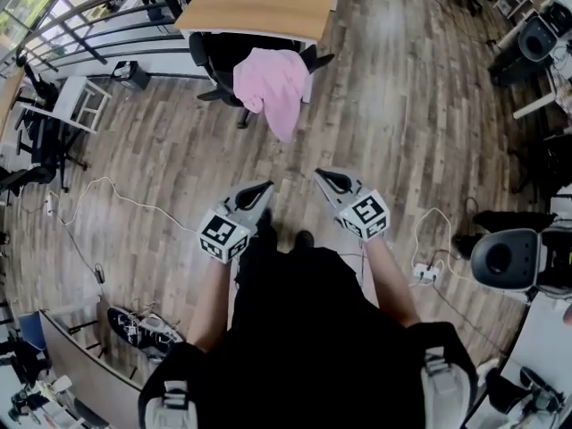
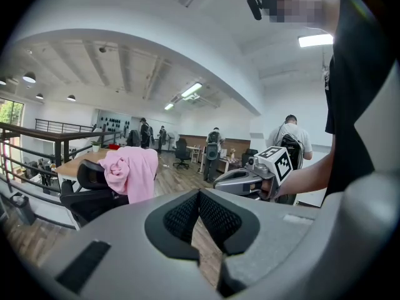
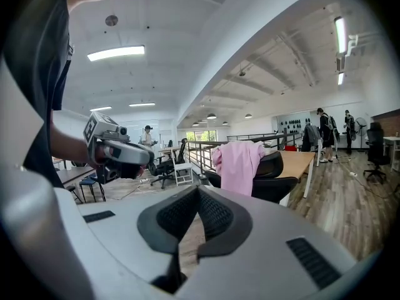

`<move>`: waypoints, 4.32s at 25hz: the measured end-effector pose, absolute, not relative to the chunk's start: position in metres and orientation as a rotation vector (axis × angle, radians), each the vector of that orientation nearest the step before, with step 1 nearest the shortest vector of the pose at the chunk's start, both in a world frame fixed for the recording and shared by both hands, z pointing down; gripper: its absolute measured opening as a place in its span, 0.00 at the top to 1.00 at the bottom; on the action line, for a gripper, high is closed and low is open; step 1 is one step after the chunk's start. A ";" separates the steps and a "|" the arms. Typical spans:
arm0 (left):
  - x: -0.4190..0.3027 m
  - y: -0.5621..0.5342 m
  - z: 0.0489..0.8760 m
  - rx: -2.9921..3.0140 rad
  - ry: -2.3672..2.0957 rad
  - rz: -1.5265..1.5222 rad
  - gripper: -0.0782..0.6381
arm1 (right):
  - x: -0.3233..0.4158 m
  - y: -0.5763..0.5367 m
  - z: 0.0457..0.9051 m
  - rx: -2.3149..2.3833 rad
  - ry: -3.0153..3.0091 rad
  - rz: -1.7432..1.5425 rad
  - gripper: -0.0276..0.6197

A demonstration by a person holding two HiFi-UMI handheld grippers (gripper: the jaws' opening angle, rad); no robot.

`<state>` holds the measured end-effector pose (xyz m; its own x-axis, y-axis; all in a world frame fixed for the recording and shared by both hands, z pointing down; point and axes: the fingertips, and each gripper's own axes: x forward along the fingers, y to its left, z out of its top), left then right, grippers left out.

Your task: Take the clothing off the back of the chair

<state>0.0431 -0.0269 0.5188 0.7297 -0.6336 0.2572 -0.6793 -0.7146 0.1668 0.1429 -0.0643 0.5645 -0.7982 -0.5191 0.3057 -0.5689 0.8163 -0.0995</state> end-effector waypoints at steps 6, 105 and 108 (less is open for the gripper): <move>0.031 -0.054 0.523 2.708 -0.996 0.239 0.89 | 0.139 -0.086 0.574 0.890 -2.688 0.292 0.96; -0.058 -0.320 0.567 2.692 -0.923 0.387 0.57 | 0.066 -0.357 0.582 0.946 -2.753 0.421 0.67; -0.057 -0.317 0.568 2.694 -0.908 0.407 0.57 | 0.061 -0.352 0.583 0.906 -2.757 0.456 0.66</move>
<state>-0.0566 -0.3173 0.5679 0.7644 -0.5445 0.3453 -0.6201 -0.7675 0.1626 0.0614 -0.3522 0.5826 -0.7911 -0.5414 0.2848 -0.6043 0.7640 -0.2262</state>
